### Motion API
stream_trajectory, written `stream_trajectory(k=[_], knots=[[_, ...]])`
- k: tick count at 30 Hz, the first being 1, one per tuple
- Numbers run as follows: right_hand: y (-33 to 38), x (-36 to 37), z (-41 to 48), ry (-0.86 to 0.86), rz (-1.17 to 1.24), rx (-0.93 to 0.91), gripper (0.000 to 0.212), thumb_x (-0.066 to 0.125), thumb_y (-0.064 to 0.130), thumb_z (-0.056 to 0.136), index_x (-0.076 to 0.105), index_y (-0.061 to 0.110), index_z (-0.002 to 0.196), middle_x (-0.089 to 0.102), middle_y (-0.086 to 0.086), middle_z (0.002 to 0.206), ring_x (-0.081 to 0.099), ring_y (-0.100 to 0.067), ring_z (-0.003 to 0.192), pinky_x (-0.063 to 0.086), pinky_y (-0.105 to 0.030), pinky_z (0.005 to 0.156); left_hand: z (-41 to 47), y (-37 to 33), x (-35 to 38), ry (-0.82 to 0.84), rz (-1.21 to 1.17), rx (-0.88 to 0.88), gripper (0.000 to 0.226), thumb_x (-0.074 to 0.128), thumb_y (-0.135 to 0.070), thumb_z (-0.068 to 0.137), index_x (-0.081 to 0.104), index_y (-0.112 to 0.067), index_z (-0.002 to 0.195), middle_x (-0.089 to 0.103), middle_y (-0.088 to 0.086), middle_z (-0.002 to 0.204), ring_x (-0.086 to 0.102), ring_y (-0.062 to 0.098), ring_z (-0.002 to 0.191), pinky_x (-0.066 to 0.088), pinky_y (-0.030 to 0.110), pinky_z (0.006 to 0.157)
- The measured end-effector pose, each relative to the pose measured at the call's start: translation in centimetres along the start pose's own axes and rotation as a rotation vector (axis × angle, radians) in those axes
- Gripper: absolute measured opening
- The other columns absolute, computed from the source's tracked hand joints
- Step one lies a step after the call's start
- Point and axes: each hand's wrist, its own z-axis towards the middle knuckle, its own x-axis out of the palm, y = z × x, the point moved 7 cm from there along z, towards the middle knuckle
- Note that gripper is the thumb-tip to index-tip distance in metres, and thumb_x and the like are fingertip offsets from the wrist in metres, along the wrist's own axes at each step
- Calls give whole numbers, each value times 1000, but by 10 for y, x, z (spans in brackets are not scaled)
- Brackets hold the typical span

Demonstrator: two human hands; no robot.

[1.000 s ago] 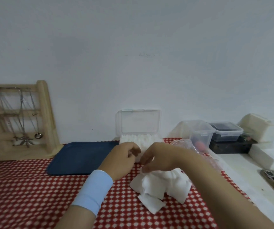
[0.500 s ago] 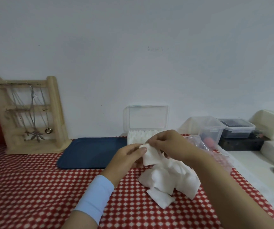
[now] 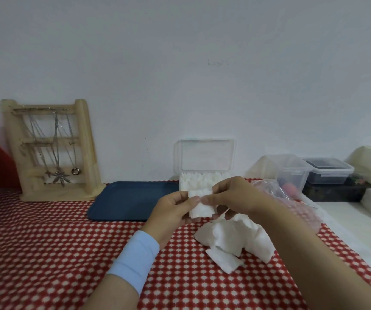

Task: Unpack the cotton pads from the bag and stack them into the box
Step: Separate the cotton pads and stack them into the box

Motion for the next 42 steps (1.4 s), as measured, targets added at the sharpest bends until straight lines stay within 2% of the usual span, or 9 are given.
stream_trajectory(k=[3,8,12,16,20,23,29,36,42], knots=[[4,-3,0,9,-181,-57,28,81,32,84,73,5,82,76,-5,77,76,-18,76,50,-20,58,0,2,0,1,52,-8,21,71,-7,92,73,-5,113,78,11,107,75,26,102,59,41,92],[11,-11,-13,159,-571,-32,25,81,47,78,78,35,100,74,22,93,66,4,91,48,-16,80,4,4,-16,-138,113,11,16,72,-7,91,74,-9,107,80,6,101,76,22,96,62,37,87],[2,-7,-19,247,-789,57,35,83,42,77,76,31,111,71,19,106,63,0,93,43,-11,63,5,4,-20,-180,119,25,15,72,-8,92,74,-13,106,80,1,100,76,16,90,60,27,73],[11,-16,-19,167,-624,-40,15,78,39,84,77,31,97,74,16,95,67,0,92,50,-17,80,5,6,-21,-206,117,17,11,68,-13,95,76,-16,103,80,1,101,75,20,98,62,39,88],[24,-25,-20,130,-232,-120,6,77,22,88,78,17,91,75,7,79,64,-1,66,47,-15,61,4,4,-20,-214,141,18,10,70,-20,95,79,-16,99,80,2,99,75,22,98,61,45,92],[22,-23,-16,72,-107,-119,12,76,19,88,78,10,95,76,-2,82,61,-4,62,45,-22,56,3,4,-9,-141,84,-4,15,72,-20,94,78,-12,105,80,6,101,76,24,99,60,46,93],[6,-16,-4,-65,-31,-36,8,78,20,87,79,12,90,77,-2,79,64,-7,59,48,-24,53,-4,0,8,-35,-167,-68,24,62,-17,100,72,0,113,76,19,109,75,29,100,63,33,76],[8,-18,-3,-139,148,-41,11,78,14,87,77,4,88,68,-1,63,59,-9,50,45,-22,47,-5,1,8,-65,-267,-131,28,60,-19,101,67,2,118,77,20,107,76,30,98,64,35,77],[11,-16,-4,-222,45,-45,10,79,13,85,77,3,86,68,3,56,60,-6,44,46,-19,45,-5,-4,13,-12,-379,-154,39,58,-30,102,67,0,124,74,22,115,73,31,107,65,35,77]])
